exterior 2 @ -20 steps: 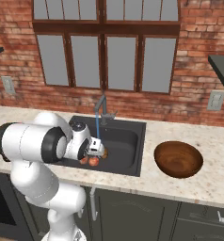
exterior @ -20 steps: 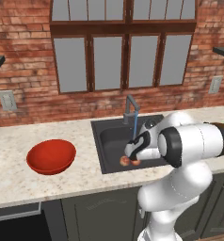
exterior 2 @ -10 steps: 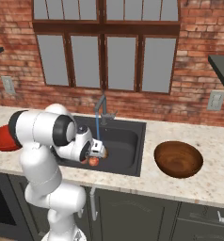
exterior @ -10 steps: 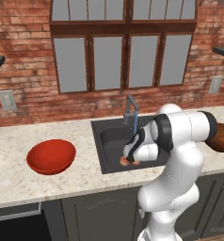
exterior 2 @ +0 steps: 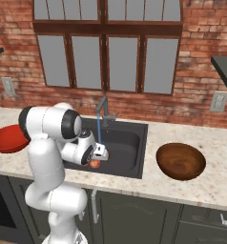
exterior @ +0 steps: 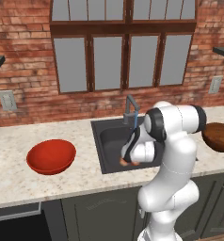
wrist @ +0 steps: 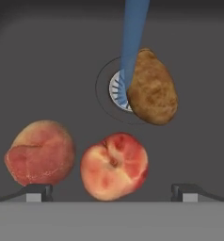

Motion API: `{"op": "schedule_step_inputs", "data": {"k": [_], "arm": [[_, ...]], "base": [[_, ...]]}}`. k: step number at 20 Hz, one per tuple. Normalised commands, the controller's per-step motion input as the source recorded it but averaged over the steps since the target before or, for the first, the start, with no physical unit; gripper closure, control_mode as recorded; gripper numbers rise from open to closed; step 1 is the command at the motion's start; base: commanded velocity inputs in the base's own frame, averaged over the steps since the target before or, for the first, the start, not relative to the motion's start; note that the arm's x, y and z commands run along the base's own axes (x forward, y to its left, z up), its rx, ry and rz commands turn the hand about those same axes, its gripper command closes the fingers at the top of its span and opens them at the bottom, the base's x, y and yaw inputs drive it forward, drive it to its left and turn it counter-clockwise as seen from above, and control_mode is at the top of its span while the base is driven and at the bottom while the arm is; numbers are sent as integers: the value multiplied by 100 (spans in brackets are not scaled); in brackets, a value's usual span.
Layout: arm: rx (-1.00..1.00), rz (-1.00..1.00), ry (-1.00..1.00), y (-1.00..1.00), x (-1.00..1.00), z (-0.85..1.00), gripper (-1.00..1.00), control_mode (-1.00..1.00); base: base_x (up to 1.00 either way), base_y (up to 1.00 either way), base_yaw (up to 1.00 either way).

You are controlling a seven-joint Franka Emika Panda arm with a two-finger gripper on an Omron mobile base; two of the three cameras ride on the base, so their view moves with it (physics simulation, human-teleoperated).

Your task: Pick the peachs from the sink and place them in one bowl. Place the potato in the other bowl. Then turn off the sink faucet.

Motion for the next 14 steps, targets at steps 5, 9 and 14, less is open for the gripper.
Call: {"op": "schedule_step_inputs", "data": {"k": [5,9,14], "arm": [[0,0,0,-7,13,-21,-100,-100],[0,0,0,-5,9,-22,-100,-100],[0,-1,0,-4,6,-23,-100,-100]], "base": [[0,0,0],[0,0,0],[0,0,0]]}}
